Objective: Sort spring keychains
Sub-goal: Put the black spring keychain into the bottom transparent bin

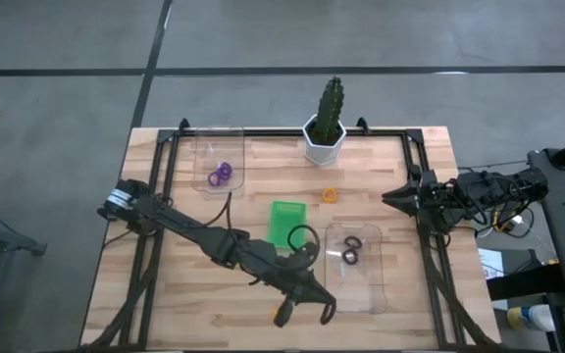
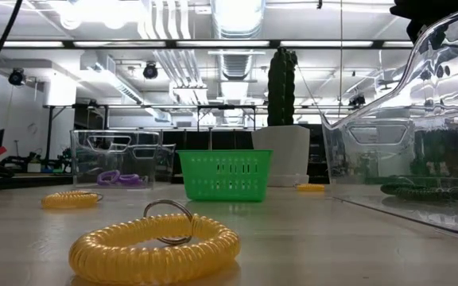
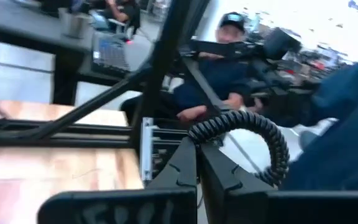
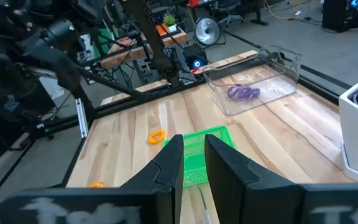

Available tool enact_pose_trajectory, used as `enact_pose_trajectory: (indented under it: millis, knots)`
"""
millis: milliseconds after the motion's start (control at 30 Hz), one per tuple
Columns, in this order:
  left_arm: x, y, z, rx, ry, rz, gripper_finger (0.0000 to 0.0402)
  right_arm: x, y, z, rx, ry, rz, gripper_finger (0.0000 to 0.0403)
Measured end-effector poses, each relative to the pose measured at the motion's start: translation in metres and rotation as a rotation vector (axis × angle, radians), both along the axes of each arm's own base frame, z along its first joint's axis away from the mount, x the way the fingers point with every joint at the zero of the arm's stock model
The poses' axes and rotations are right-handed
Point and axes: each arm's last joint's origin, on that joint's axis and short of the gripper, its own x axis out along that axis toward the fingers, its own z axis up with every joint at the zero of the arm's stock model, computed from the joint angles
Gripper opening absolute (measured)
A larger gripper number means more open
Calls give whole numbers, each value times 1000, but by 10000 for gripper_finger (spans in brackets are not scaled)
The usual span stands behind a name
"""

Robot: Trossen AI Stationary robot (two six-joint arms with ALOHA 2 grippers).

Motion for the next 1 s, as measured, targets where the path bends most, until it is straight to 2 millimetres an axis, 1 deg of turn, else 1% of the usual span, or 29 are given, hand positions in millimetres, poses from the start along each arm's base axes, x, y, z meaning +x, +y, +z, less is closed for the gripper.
enact_pose_trajectory:
  millis: [67,133,233,333,500,633,800,900,1000]
  knots:
    - [2,3,-2,-26,27,70,0,0,0,0,0,0,0,61]
    - [5,10,-7,-69,82,199,0,0,0,0,1,-1,0,61]
    - [8,23,-18,-115,194,390,0,0,0,0,4,-4,0,61]
    - [10,37,-27,-164,275,526,0,3,2,2,14,-20,26,61]
    - [14,54,-29,-158,275,665,0,14,6,7,29,-48,64,61]
    - [16,67,-27,-101,262,740,0,27,11,5,22,-20,82,64]
    - [19,87,-25,-18,275,823,0,43,16,-1,47,35,99,95]
    - [21,97,-22,24,278,848,0,51,19,-4,70,78,89,124]
    - [22,106,-21,71,280,865,0,59,21,-2,89,96,84,155]
